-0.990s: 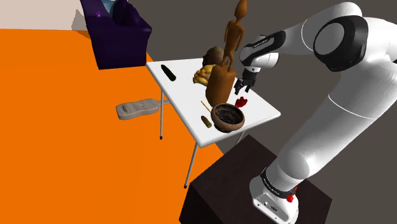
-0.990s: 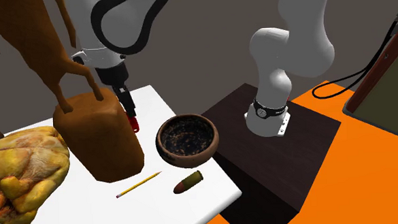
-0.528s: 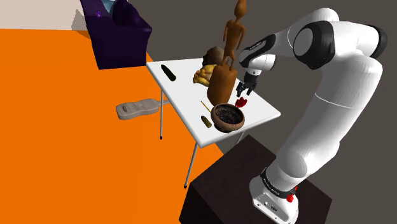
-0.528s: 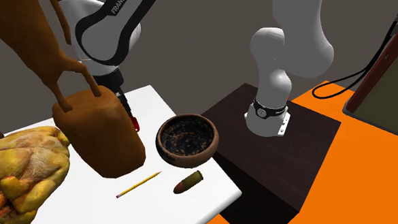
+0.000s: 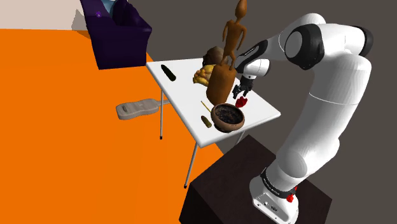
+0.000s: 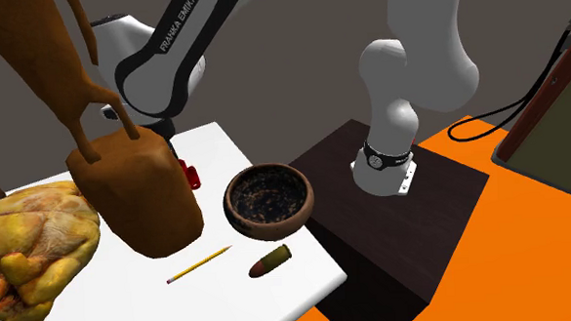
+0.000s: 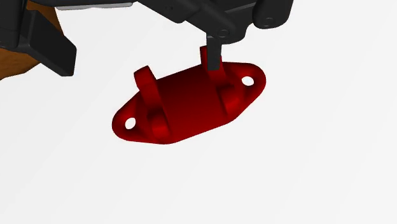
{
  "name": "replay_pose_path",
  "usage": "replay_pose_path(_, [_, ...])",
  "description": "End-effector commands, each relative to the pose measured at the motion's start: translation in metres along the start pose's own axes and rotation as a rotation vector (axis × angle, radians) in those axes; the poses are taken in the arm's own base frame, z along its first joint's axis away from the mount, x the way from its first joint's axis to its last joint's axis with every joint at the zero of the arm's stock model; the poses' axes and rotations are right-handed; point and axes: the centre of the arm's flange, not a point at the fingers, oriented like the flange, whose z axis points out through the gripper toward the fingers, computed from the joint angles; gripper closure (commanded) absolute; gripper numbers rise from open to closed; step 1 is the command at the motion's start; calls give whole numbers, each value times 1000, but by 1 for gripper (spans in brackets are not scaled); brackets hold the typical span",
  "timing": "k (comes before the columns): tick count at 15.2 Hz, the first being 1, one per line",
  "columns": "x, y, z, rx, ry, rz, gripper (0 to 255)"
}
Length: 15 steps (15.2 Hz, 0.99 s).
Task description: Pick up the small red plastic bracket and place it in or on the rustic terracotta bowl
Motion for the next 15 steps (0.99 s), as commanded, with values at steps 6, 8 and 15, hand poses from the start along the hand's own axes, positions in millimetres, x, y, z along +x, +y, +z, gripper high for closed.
replay_pose_path(6, [1, -2, 1, 0, 0, -1, 255])
replay_pose_path(8, [0, -2, 1, 0, 0, -1, 255])
replay_pose_path(15, [1, -2, -4, 0, 0, -1, 255])
